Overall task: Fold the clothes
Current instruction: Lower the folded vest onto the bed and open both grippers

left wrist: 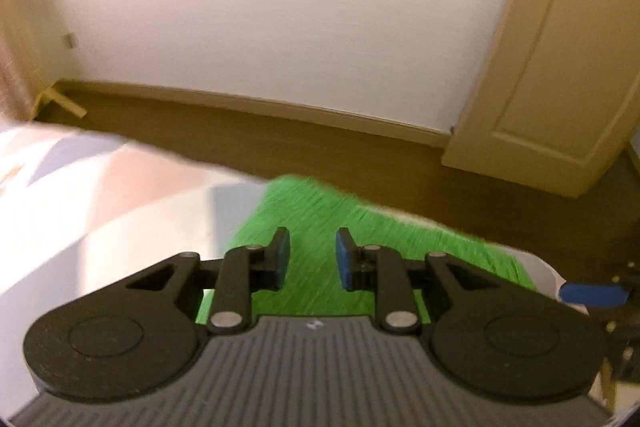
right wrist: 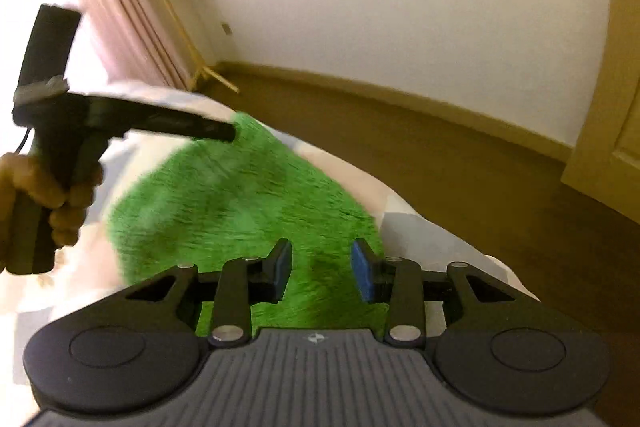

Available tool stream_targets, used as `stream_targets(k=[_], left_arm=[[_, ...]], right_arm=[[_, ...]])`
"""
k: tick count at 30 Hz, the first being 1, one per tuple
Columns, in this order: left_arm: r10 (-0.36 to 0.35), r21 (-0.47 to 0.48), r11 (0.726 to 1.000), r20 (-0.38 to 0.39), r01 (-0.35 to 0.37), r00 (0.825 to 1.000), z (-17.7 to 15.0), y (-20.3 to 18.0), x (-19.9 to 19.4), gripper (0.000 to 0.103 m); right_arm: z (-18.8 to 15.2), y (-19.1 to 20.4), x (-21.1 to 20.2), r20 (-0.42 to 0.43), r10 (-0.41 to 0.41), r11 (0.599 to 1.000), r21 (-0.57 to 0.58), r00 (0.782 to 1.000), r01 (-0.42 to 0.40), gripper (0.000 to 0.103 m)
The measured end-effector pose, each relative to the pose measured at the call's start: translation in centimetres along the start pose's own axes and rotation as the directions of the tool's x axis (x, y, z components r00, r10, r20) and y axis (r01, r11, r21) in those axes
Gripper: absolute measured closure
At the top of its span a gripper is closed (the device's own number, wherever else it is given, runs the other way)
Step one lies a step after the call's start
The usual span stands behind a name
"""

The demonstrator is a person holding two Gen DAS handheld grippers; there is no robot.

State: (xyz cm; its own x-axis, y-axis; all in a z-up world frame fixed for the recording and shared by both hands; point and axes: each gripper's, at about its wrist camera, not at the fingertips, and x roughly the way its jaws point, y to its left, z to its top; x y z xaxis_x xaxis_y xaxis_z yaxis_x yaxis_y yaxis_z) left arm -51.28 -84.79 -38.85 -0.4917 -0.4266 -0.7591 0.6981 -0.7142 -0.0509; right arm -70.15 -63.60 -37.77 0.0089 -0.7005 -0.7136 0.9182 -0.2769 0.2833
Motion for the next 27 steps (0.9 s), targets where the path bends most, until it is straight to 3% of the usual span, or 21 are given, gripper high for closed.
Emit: stream_targets(k=[3,7,12,17,22,25,27], left_arm=[[0.046,-0.022,0.999,-0.024,-0.046,0.999,-3.3,1.0,-2.4,0.083],[0.062,-0.045,0.997,-0.065,-0.065,0.996,-6.4,1.5,-1.4,0.082],[0.106,-0.041,0.993,-0.056,-0.108,0.993,-7.9,0.6,-0.4,0.081],[0.117,-0.071,0.99,-0.109,-0.125,0.987,-6.9,0.0,-2.0,0.081],[0.137,-0.121,0.981,-0.139,-0.154,0.981,-6.2,-2.2,-9.4,0.062],[0.108,-0.197,0.97,-0.172,-0.141,0.979,-6.9,-3.8,-14.7,0.047],[0.083,-0.252,0.959,-0.188,-0.13,0.979,-7.5,-5.0,-18.3,0.038]], right_arm=[[-1.9,2.2,-2.5,0.012,0.011,0.998,-0.064,1.0,-0.01,0.066],[-5.0,5.1,-2.2,-0.043,-0.02,0.983,-0.182,0.999,0.012,0.066],[-7.8,6.8,2.7,-0.104,-0.096,0.954,-0.293,0.99,0.062,0.063],[-7.3,7.9,3.9,-0.153,-0.151,0.916,-0.393,0.977,0.08,0.056],[-4.8,7.7,-0.4,-0.166,-0.119,0.968,-0.241,0.979,0.077,0.056],[-4.1,7.6,-5.8,-0.137,-0.087,0.987,-0.143,0.987,0.067,0.042],[-4.0,8.0,-8.8,-0.128,-0.077,0.995,-0.077,0.989,0.068,0.026]])
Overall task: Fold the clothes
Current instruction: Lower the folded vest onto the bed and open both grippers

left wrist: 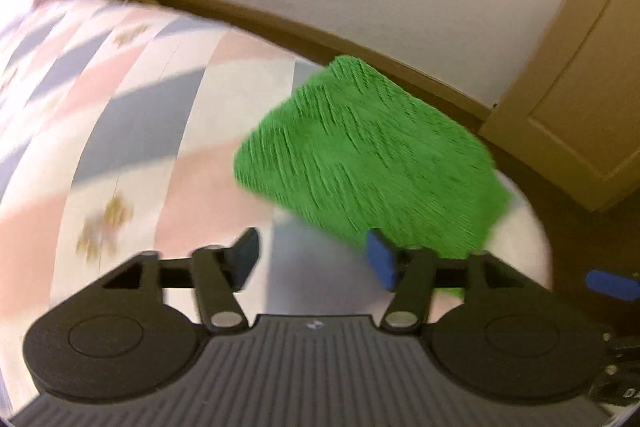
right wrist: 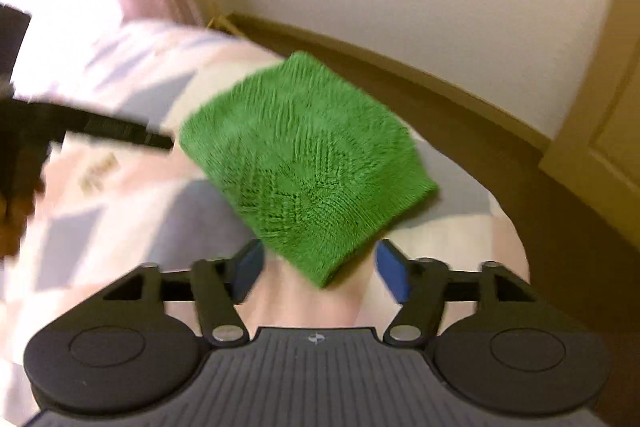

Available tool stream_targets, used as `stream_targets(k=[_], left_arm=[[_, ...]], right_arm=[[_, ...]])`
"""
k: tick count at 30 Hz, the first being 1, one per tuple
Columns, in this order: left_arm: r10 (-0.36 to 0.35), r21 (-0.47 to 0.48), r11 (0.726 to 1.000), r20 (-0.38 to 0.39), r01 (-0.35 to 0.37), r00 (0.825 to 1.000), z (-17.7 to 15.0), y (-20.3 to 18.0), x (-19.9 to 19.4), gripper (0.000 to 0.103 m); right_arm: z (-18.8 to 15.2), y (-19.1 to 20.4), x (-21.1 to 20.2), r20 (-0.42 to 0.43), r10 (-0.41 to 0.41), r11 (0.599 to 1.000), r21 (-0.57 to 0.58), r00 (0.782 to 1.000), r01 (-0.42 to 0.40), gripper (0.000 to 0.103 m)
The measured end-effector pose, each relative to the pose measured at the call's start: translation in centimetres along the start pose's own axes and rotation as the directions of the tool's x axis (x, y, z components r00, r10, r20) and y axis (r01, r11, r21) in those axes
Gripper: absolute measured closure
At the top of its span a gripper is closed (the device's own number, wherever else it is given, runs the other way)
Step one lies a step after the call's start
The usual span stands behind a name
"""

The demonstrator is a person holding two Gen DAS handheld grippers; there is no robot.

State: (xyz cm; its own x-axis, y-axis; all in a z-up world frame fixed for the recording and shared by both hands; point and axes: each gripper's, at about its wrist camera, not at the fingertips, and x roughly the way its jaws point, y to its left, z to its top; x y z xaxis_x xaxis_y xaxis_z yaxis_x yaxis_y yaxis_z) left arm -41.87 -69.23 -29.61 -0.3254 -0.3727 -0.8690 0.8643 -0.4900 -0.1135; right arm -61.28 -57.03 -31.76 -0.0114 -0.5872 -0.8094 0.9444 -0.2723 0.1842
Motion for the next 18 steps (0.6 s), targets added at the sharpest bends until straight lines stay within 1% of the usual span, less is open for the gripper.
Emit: stream_targets(k=[1,2,6,7,9,13,15,18], left_arm=[[-0.008,-0.012,1.0,-0.008,0.008,1.0,-0.8,-0.5,-1.6,0.038],[-0.008,-0.017,1.0,-0.015,0.008,1.0,-1.2,-0.9,-2.7,0.037],[0.016,-0.038,0.999,-0.017,-0.017,1.0,-3.1,-2.3,-7.6,0.02],[0.023,-0.041,0.999,-0.01,-0.023,1.0,-3.3,-2.5,-8.6,0.019],[0.04,-0.046,0.998,0.004,-0.039,0.999,-3.8,-2.9,-10.5,0.016],[0.091,-0.067,0.994,0.031,-0.089,0.995,-4.5,-3.6,-13.4,0.014],[0.123,-0.079,0.99,0.051,-0.119,0.991,-5.0,-4.0,-14.7,0.008],[0.177,-0.089,0.982,0.085,-0.169,0.981,-5.8,-5.1,-16.8,0.001]], right_arm=[[-0.2,0.2,-1.6,0.0,0.012,0.999,0.032,1.0,-0.012,0.022],[-0.2,0.5,-2.2,-0.001,0.019,0.998,0.053,1.0,-0.019,0.017],[-0.5,1.4,-6.0,-0.042,0.041,0.994,0.102,0.998,-0.037,0.013],[-0.6,1.5,-6.8,-0.044,0.046,0.994,0.103,0.998,-0.042,0.012],[-0.8,1.8,-8.9,-0.038,0.052,0.995,0.087,0.998,-0.048,0.006],[-0.9,2.3,-11.7,-0.033,0.046,0.998,0.041,0.998,-0.045,0.005],[-1.2,2.3,-12.8,-0.032,0.047,0.998,0.03,0.998,-0.046,0.004],[-2.0,2.0,-14.3,-0.024,0.062,0.998,0.014,0.998,-0.061,0.003]])
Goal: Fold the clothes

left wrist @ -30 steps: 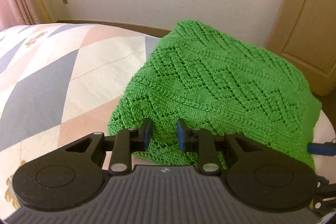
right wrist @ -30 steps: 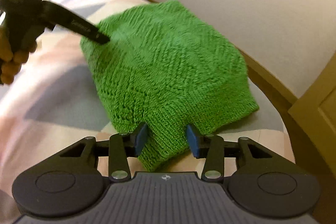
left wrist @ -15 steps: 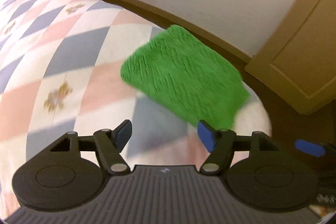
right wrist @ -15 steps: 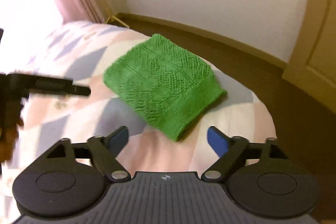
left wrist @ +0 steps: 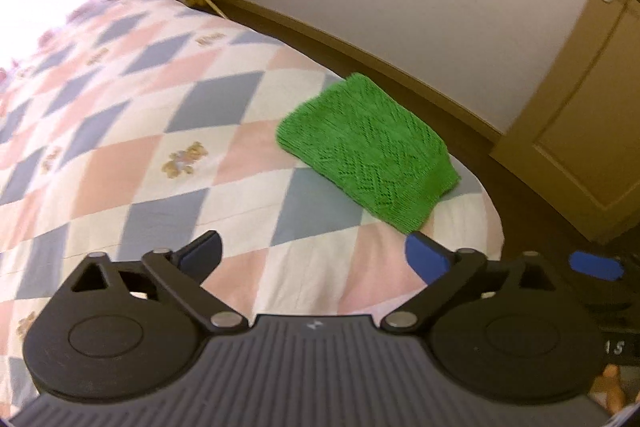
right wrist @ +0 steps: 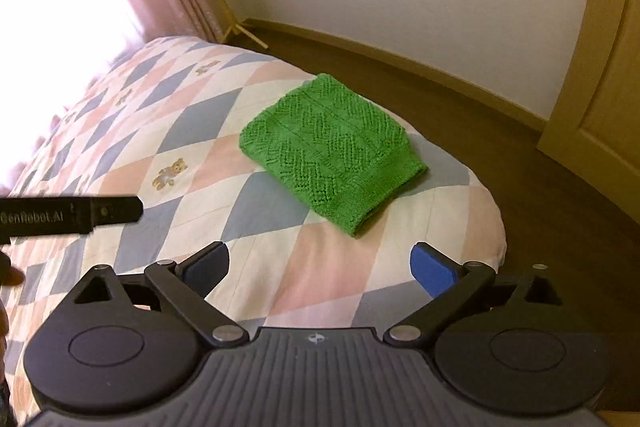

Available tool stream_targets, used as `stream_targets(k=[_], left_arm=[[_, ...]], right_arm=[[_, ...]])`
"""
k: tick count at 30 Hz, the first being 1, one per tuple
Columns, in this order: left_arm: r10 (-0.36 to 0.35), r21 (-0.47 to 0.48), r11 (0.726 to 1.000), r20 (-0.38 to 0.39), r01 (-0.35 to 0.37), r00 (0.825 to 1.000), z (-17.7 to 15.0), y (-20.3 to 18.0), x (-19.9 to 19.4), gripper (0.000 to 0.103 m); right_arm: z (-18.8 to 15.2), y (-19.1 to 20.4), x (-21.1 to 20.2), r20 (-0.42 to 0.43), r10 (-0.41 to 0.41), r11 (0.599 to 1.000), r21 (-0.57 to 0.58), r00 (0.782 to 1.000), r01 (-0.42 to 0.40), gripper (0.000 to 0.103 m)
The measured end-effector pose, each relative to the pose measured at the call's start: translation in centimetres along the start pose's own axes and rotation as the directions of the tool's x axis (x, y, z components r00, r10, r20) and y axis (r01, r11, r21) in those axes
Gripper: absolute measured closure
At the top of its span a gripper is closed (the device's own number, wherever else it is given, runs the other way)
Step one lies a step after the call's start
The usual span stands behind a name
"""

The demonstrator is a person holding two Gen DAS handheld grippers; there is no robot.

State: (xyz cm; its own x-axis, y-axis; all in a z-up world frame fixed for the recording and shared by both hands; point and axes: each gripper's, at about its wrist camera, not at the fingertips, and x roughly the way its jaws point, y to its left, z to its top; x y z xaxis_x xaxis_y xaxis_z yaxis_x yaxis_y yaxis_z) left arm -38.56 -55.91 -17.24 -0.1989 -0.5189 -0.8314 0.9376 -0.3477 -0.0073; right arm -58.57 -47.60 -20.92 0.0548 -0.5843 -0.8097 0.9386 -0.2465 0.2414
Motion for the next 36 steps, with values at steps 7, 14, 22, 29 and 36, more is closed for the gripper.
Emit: stream_targets(k=[7,14,22,29,36], left_arm=[[0.107,0.007,0.994,0.064,-0.108,0.992,-2.2,-2.8,-4.2,0.001],[0.135,0.011,0.99,0.145,-0.138,0.98,-5.0,-4.5,-8.4,0.001],[0.153,0.006,0.988,0.21,-0.157,0.966,-6.5,-3.7,-12.7,0.001],[0.026,0.049,0.998,0.201,-0.037,0.979,-6.7,-1.0,-14.6,0.001],[0.061,0.021,0.998,0.175,-0.066,0.983,-6.7,4.0,-14.4,0.001]], right_arm=[[-1.9,-0.9,-4.2,0.037,-0.001,0.999,-0.039,0.999,0.003,0.002],[-4.2,-2.2,-8.3,0.086,-0.008,0.999,-0.051,0.996,0.012,0.002],[-6.0,-1.6,-10.9,0.105,0.014,0.999,-0.048,0.994,-0.009,0.002],[-6.5,1.6,-12.1,0.136,-0.046,0.996,-0.066,0.99,0.056,0.0],[-6.7,4.9,-12.0,0.184,-0.177,0.984,0.039,0.967,0.173,0.0]])
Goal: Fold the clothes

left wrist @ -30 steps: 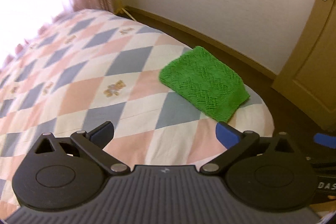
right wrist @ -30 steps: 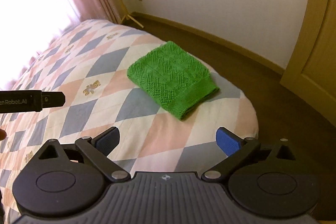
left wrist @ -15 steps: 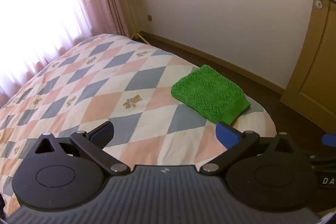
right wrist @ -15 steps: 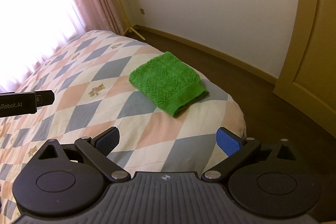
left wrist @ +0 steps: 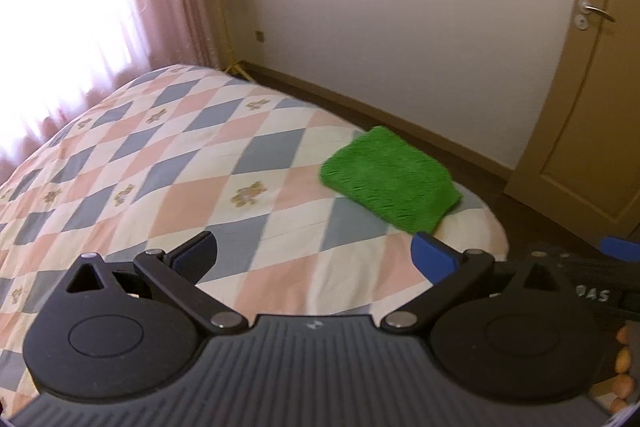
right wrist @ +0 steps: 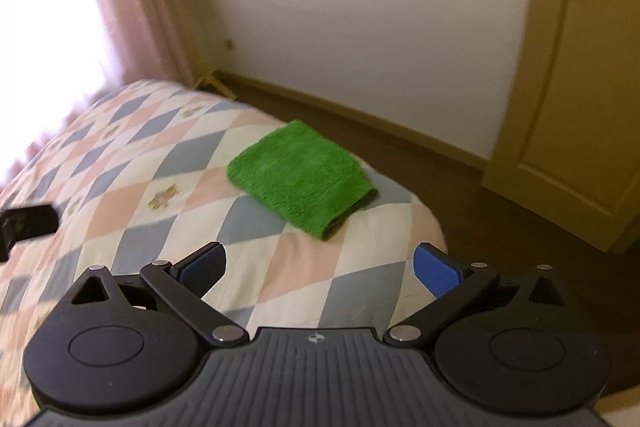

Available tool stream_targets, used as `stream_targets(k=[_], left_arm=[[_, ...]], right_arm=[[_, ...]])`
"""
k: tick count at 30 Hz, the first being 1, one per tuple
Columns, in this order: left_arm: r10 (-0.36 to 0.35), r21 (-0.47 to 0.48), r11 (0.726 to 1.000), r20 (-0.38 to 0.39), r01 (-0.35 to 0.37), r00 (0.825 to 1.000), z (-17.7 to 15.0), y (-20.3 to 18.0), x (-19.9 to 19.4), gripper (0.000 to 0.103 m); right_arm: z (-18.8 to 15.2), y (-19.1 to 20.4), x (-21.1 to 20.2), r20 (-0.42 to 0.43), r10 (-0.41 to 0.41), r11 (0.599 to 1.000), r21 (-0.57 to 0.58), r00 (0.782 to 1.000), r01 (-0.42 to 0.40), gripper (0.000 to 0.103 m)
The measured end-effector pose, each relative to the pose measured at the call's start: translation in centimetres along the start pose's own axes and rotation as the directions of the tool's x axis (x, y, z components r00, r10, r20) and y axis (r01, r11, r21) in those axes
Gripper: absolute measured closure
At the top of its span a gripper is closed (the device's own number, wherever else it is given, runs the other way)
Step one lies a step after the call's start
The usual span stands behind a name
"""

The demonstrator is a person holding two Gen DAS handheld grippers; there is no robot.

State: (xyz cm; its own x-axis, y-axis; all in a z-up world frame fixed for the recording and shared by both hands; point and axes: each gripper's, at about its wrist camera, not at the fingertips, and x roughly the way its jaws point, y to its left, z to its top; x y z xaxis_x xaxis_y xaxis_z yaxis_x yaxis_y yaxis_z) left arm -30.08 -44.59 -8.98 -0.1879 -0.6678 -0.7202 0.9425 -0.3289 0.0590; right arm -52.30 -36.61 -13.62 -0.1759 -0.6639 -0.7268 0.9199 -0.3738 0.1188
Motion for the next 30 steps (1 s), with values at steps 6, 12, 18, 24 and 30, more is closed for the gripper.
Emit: stream_targets(k=[6,12,18,24,30], left_arm=[[-0.033,0.037,0.999,-0.058,0.035,0.998,-0.1,3.0,2.1,0.001],[-0.045,0.138,0.989,-0.086,0.056,0.995,-1.2,4.0,4.0,0.001],[-0.069,0.194,0.977,-0.127,0.092,0.99,-1.7,5.2,6.2,0.001],[-0.101,0.189,0.972,-0.199,0.139,0.975,-1.5,6.2,8.8,0.001],[-0.114,0.186,0.97,-0.224,0.157,0.968,-1.4,6.5,10.8,0.001]], right_arm=[[-1.0,2.8,0.0,-0.003,-0.06,0.995,0.076,0.998,0.06,0.0],[-1.9,5.0,0.9,-0.046,-0.079,0.988,0.127,0.996,0.084,0.0],[-2.5,6.8,2.2,-0.101,-0.09,0.982,0.159,0.991,0.105,0.0],[-2.7,8.2,3.7,-0.147,-0.109,0.978,0.16,0.983,0.132,0.0],[-2.7,9.0,4.8,-0.185,-0.125,0.975,0.156,0.975,0.155,0.0]])
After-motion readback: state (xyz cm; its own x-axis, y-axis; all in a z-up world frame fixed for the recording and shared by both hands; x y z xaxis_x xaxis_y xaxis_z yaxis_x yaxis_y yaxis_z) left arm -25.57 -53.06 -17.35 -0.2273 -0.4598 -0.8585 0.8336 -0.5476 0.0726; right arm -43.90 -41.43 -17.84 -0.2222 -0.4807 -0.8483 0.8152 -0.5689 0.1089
